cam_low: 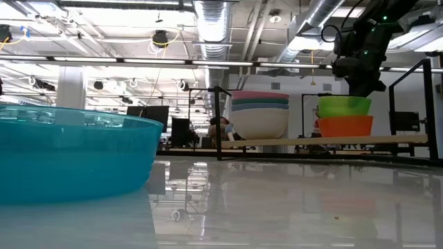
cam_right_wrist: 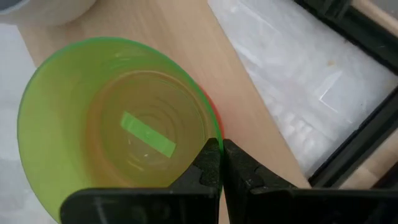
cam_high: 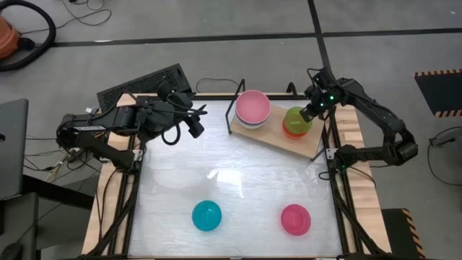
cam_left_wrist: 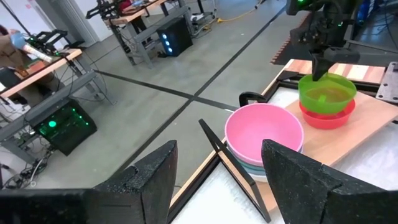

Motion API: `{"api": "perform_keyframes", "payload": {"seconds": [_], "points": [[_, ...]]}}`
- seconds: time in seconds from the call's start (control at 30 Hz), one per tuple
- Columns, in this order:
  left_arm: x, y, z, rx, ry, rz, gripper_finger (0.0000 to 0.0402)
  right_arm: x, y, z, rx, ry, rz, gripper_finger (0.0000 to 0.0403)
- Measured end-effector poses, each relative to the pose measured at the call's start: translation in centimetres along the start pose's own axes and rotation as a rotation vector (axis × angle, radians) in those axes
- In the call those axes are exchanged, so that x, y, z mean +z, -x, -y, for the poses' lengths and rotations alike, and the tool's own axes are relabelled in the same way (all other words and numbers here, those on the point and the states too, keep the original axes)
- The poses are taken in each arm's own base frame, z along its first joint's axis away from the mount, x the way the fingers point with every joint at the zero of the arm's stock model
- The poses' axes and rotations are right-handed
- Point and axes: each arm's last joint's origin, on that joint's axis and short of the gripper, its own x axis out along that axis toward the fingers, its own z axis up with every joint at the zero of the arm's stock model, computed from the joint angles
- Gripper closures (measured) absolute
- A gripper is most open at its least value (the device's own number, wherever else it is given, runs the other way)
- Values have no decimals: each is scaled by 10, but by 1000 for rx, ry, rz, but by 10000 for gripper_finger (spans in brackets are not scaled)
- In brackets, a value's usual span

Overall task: Place and stack bowls onto a shelf
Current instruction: Stack the light green bowl on top of the orange bowl on the shelf

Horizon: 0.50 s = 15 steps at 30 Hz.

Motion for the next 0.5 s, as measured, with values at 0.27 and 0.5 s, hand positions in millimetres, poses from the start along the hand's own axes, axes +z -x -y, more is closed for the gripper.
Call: {"api": "perform_keyframes", "payload": {"seconds": [0.27,0.5], "points": [[0,0,0,0,9,0,180,-1,4,0,-23,93,-30,379],[0,0,0,1,19,0,180,2,-5,2,-15,110,-65,379]]}}
